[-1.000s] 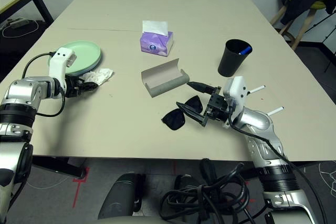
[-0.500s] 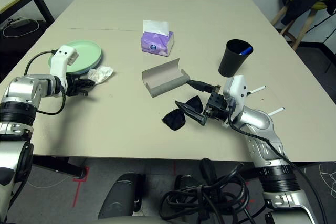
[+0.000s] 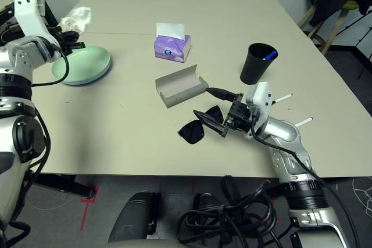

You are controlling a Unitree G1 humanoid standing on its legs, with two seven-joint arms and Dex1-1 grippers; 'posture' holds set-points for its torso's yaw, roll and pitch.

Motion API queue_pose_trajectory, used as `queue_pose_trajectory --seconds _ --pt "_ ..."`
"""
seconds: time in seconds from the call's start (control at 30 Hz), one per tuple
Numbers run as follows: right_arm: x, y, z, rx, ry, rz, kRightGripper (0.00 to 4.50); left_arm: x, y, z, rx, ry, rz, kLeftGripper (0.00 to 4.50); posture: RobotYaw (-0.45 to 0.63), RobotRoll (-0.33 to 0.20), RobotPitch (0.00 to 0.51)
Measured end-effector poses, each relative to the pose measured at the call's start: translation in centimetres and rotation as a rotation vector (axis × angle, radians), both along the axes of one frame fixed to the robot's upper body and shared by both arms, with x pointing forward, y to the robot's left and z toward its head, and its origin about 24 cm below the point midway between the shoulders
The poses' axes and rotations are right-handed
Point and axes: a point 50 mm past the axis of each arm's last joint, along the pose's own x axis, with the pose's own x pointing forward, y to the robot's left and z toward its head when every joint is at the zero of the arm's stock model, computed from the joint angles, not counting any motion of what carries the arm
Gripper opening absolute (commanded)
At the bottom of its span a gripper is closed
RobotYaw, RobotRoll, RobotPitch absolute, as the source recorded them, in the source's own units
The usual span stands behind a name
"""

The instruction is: Organize and tidy the items on the table.

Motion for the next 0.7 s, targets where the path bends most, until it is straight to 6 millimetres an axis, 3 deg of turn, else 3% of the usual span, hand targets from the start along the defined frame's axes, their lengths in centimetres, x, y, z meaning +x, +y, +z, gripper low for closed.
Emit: queue_pose_trajectory --seconds 0.03,0.13,0.47,0.57,0.7 --pt "0.0 0.0 0.0 0.001 -0.001 0.0 4.5 0.0 0.1 -0.3 0.006 0.002 0.016 0.02 0.16 0.0 0.083" --pt "0.0 0.0 0.0 0.001 -0.005 -0.001 4.5 0.1 0.3 -1.0 0.02 0.004 0.049 0.67 0.15 0.0 0.082" --pt "-0.1 -0.1 -0.2 0.003 -0.004 -0.012 4.5 0.4 -0.1 -1.6 0.074 -0.008 0.019 4.45 0.15 0.0 0.084" --pt "-0.1 -0.1 -0.2 0.002 -0.004 -0.013 4.5 0.4 -0.4 -1.5 0.109 -0.03 -0.074 4.45 0.15 0.0 0.09" --pt "-0.1 -0.2 -0.1 0.001 -0.007 -0.013 4.5 0.1 -1.4 -2.1 0.131 -0.066 -0.339 4.45 0.16 0.0 0.101"
